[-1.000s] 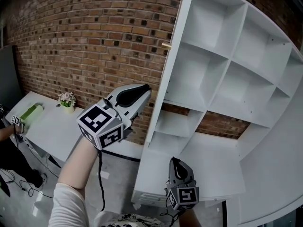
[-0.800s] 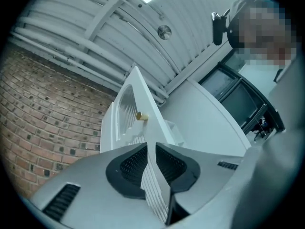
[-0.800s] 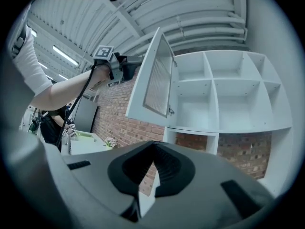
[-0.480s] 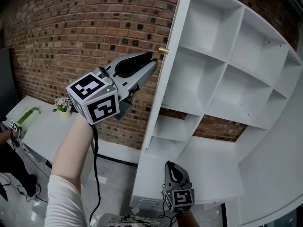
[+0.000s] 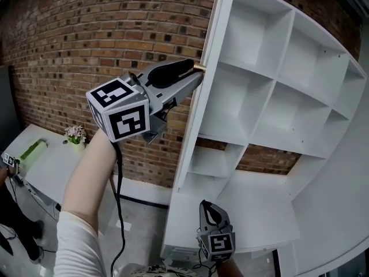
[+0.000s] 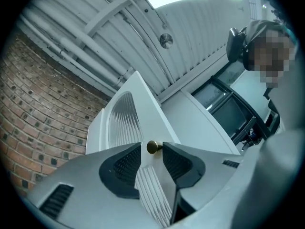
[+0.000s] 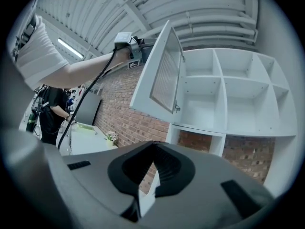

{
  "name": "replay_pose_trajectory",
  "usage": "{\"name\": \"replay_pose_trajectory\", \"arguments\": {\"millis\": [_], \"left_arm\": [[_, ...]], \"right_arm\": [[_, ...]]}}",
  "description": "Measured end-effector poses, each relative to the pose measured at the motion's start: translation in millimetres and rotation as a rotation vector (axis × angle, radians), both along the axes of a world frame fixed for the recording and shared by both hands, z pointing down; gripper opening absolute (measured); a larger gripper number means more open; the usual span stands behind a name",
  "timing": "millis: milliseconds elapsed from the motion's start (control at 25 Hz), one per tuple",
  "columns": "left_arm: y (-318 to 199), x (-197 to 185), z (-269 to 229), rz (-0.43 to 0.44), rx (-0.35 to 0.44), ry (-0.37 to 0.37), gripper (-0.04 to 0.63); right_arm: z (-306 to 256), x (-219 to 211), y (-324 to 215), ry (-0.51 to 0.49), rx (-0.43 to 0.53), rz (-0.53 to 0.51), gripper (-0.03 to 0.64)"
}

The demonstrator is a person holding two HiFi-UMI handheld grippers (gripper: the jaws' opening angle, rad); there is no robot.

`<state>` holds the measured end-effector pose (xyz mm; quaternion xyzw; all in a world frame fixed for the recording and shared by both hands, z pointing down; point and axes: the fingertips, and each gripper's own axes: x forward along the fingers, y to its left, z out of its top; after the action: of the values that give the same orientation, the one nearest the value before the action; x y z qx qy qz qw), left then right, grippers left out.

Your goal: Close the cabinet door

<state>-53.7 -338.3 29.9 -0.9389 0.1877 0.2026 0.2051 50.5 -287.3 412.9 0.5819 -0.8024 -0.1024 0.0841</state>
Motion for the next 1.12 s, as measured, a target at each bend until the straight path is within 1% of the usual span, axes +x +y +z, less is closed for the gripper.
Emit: {"name": "replay_pose_trajectory", "arguments": {"millis": [120,240,320,400,520,600,720,920,1120], "left_arm": [[2,3,-6,0.042,-0.002,-0.008,0.150],[5,6,-6,0.055,-0.003,-0.029,0.123],[6,9,-5,0.058,-0.021,-0.025,0.115],[6,12,-4,0.078,-0.042,-0.016,0.114],[7,18,-4,0.115,-0.060,-0.034,0.112],[8,24,-6,0.109,-0.051,-0.044,0.112],[10,35,-5,0.069,-0.025,-0.053,0.110],[16,57,-5,0.043,-0.023,-0.053,0.106],[19,83,-5,0.019,0.036,-0.047,0.101]], "right_arm": [[3,6,0,-0.001,-0.005,0.021,0.002],[9,11,3,-0.004,-0.022,0.032,0.002],[14,13,3,-0.016,-0.033,0.033,0.002],[16,17,4,-0.033,-0.041,0.039,0.002],[15,24,4,-0.042,-0.044,0.036,0.002],[15,29,2,-0.040,-0.040,0.030,0.002],[17,35,-1,-0.042,-0.043,0.016,0.002],[17,48,-5,-0.037,-0.037,-0.028,0.002],[19,76,-21,-0.011,-0.058,-0.073,0.002]]}}
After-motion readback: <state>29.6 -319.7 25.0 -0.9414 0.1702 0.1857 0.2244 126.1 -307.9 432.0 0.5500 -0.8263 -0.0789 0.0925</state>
